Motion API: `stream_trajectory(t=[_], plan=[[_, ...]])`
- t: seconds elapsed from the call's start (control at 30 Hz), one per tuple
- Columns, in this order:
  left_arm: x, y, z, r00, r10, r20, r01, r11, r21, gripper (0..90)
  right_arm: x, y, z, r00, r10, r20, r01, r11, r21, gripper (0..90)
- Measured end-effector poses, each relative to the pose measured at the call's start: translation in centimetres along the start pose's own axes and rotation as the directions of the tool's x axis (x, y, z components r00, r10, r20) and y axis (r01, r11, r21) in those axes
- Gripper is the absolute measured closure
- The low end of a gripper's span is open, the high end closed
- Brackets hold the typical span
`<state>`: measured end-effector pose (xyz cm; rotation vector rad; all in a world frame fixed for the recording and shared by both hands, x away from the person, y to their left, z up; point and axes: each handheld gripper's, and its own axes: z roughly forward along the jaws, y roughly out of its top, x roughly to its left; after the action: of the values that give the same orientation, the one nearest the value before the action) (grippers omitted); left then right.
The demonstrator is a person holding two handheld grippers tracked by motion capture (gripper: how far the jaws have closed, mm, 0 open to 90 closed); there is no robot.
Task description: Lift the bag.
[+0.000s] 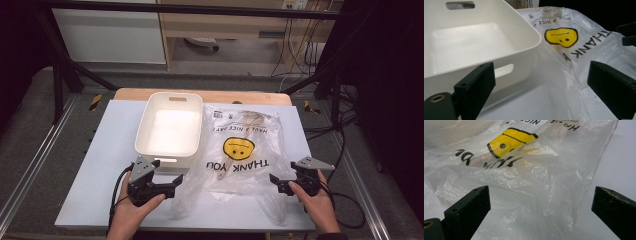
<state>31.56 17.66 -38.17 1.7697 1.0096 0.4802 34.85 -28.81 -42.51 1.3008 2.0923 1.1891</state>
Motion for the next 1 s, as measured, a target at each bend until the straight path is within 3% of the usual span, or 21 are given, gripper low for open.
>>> stream_trajectory(t=[0.33, 0.6, 1.0], plan=[[2.2, 0.6, -1.7, 0.9991, -0.024, -0.036, 0.022, 0.9992, -0.033, 7.7, -0.2, 0.2, -0.4, 0.9999, 0.01, 0.014, -0.009, 0.999, -0.038, 3.2], [3.9, 1.0, -2.9, 0.9973, -0.04, -0.061, 0.037, 0.9981, -0.049, 7.6, -0.6, 0.3, -0.8, 0.9974, 0.059, 0.042, -0.055, 0.994, -0.099, 3.4], [6.3, 0.9, -4.5, 0.9937, -0.068, -0.089, 0.061, 0.9949, -0.081, 7.0, -1.2, 0.4, -1.3, 0.9945, 0.085, 0.061, -0.077, 0.99, -0.119, 4.4]])
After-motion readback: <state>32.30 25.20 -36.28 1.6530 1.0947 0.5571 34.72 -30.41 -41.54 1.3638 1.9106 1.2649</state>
